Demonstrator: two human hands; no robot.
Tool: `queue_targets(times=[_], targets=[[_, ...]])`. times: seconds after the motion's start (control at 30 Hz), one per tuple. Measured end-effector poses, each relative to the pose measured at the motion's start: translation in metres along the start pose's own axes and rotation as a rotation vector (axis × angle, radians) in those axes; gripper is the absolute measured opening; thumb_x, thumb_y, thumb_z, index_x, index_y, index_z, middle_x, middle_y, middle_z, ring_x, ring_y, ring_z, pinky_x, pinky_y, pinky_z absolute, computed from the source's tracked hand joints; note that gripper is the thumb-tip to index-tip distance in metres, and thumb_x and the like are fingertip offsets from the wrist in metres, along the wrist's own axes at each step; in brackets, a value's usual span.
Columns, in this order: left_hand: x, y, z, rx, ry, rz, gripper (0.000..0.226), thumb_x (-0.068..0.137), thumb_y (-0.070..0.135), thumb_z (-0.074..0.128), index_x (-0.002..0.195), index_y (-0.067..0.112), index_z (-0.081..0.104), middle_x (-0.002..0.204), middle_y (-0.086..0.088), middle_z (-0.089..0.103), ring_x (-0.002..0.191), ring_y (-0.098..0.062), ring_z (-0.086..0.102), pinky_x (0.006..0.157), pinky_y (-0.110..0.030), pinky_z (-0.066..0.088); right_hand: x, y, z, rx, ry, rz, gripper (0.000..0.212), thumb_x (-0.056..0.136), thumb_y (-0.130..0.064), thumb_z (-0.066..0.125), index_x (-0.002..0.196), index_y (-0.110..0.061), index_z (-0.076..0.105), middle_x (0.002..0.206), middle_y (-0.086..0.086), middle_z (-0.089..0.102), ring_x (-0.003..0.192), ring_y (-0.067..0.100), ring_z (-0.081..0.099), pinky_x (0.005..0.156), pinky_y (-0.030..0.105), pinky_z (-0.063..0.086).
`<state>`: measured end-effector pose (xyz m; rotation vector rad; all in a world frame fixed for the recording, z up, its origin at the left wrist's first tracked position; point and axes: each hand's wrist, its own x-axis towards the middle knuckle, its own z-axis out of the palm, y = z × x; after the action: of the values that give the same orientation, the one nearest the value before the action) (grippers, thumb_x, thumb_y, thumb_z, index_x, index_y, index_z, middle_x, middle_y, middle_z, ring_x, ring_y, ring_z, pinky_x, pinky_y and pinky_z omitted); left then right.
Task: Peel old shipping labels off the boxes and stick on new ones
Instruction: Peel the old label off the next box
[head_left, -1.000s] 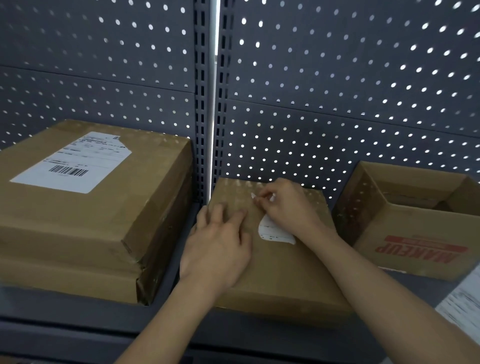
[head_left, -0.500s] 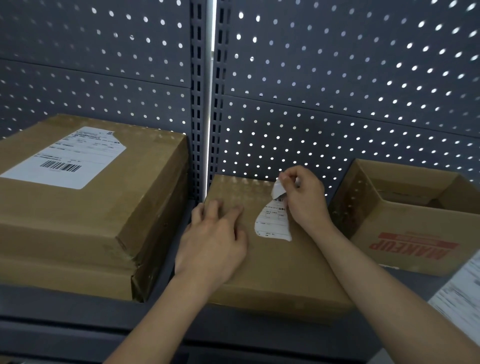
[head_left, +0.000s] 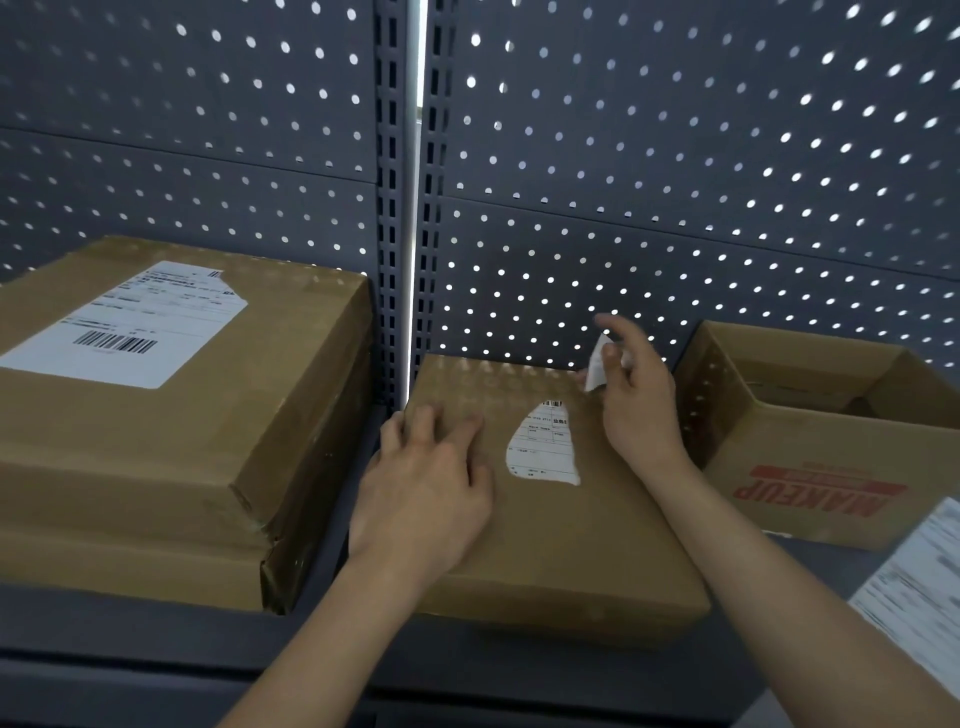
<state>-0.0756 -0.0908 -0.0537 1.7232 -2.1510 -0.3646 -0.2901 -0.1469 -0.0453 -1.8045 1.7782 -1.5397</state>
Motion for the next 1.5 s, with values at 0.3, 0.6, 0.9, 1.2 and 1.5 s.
queue_targets(times=[0.3, 0.6, 0.9, 1.2, 1.5], targets=[[0.0, 0.0, -0.001, -0.011, -0.005, -0.001, 0.051, 0.096, 0.042, 0.031, 0.147, 0.04, 0.027, 0.152, 0.004, 0.022, 0.14, -0.022, 0.014, 0.107, -0.041, 0.035, 0.004, -0.004, -0.002, -0.268, -0.358, 0.01, 0.019, 0.099, -0.018, 0.047, 0.098, -0.024, 0.064, 0.093, -0.001, 0.056, 0.077, 0.003, 0.049, 0.068, 0.005, 0.033], [-0.001, 0.002, -0.001, 0.0, -0.013, -0.004, 0.052, 0.097, 0.042, 0.031, 0.149, 0.039, 0.024, 0.151, 0.003, 0.02, 0.14, -0.024, 0.013, 0.107, -0.04, 0.034, 0.011, -0.002, -0.014, -0.219, -0.546, -0.005, 0.012, 0.094, -0.027, 0.058, 0.085, -0.026, 0.065, 0.094, 0.001, 0.058, 0.084, 0.015, 0.054, 0.074, 0.026, 0.044], [0.0, 0.001, -0.001, 0.016, -0.012, -0.004, 0.052, 0.098, 0.042, 0.031, 0.149, 0.038, 0.022, 0.149, 0.003, 0.022, 0.14, -0.026, 0.014, 0.106, -0.039, 0.034, 0.012, 0.002, -0.01, -0.275, -0.528, -0.06, 0.01, 0.087, -0.031, 0.07, 0.096, -0.027, 0.067, 0.096, -0.008, 0.061, 0.086, 0.008, 0.057, 0.072, 0.024, 0.044], [0.0, 0.001, 0.0, 0.021, -0.004, -0.001, 0.053, 0.097, 0.041, 0.031, 0.15, 0.038, 0.023, 0.148, 0.003, 0.023, 0.137, -0.025, 0.016, 0.105, -0.038, 0.035, 0.008, 0.007, 0.0, -0.513, -0.542, -0.273, 0.017, 0.1, -0.022, 0.049, 0.105, -0.017, 0.064, 0.095, -0.002, 0.049, 0.084, 0.018, 0.055, 0.083, 0.04, 0.049], [0.0, 0.001, 0.0, 0.023, 0.001, 0.01, 0.053, 0.098, 0.04, 0.031, 0.15, 0.037, 0.024, 0.149, 0.002, 0.023, 0.137, -0.025, 0.016, 0.104, -0.038, 0.036, 0.004, 0.001, -0.001, -0.595, -0.58, -0.336, 0.021, 0.102, -0.023, 0.044, 0.107, -0.011, 0.061, 0.097, -0.001, 0.046, 0.077, 0.02, 0.054, 0.076, 0.044, 0.051]])
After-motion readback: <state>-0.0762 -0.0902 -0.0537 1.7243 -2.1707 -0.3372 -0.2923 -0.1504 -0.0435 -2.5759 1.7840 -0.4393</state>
